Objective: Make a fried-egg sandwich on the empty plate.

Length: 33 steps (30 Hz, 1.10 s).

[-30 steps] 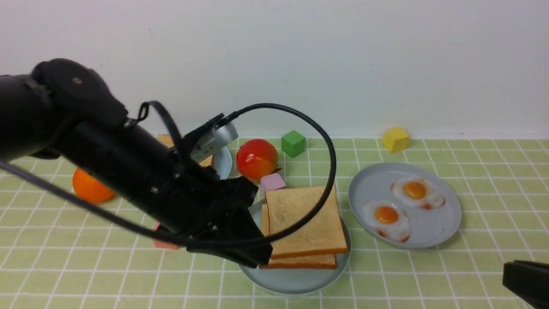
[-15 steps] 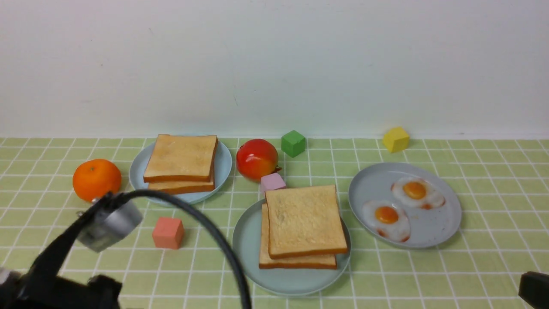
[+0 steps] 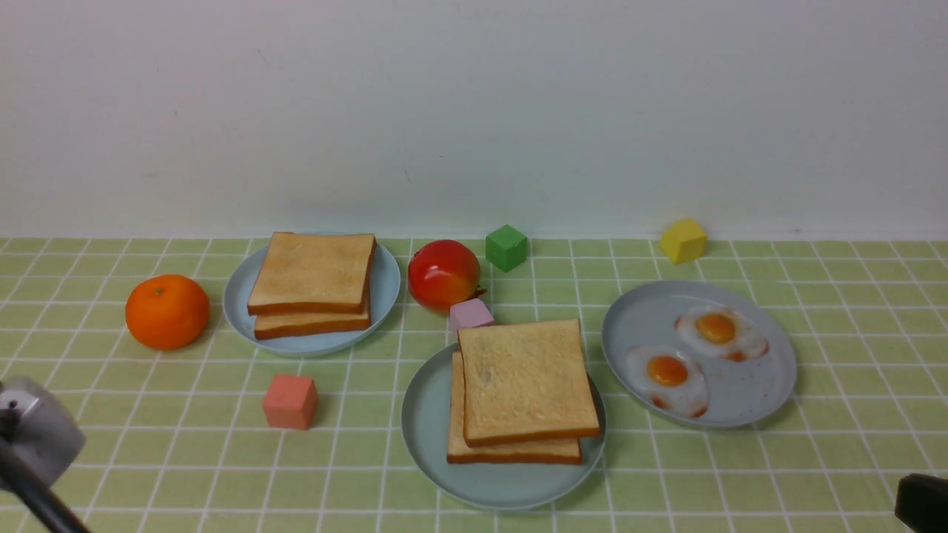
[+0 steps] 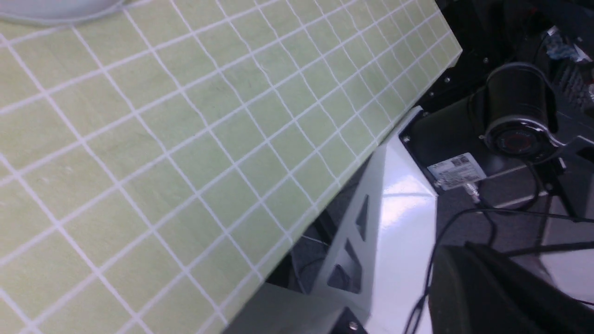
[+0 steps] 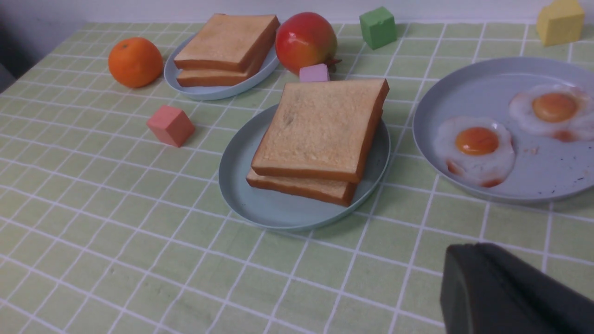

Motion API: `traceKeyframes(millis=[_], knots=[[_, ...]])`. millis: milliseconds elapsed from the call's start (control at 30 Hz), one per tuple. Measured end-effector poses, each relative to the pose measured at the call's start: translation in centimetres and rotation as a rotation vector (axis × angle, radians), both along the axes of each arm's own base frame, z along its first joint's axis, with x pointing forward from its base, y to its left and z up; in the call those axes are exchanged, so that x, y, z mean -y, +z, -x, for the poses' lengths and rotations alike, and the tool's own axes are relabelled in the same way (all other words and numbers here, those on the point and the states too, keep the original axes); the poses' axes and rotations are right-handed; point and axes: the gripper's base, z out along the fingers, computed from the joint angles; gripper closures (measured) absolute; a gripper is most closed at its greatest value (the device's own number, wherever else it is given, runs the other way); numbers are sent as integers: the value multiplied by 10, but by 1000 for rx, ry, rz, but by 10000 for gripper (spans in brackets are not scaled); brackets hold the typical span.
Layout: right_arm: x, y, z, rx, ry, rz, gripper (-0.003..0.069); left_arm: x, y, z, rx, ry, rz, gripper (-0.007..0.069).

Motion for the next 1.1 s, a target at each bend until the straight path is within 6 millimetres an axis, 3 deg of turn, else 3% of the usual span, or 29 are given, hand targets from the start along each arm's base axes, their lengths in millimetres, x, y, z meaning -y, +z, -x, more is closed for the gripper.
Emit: traceKeyframes(millis=[133, 233, 267, 367, 467, 533, 633, 700, 1100], knots=[[0, 0, 0, 0, 0, 1, 656, -16, -5, -8, 224, 203, -52, 638], [0, 0, 0, 1, 0, 2, 655, -38, -12, -1, 399, 450, -5, 638], [0, 0, 0, 1, 0, 2, 655, -38, -15, -2, 399, 449, -20, 638], [0, 0, 0, 1, 1, 3, 652, -66, -46, 11, 518, 764, 45, 638], [0, 0, 0, 1, 1, 3, 652, -75, -69, 15, 525, 889, 34, 638], [0, 0, 0, 1, 1, 3, 652, -83, -105, 17, 506, 992, -12, 638], [0, 0, 0, 1, 1, 3, 652, -85, -138, 18, 473, 987, -100, 638], [0, 0, 0, 0, 1, 3, 650, -86, -148, 19, 446, 962, -167, 638], [0, 0, 0, -3, 2, 5, 643, -85, -150, 19, 464, 932, -210, 637]])
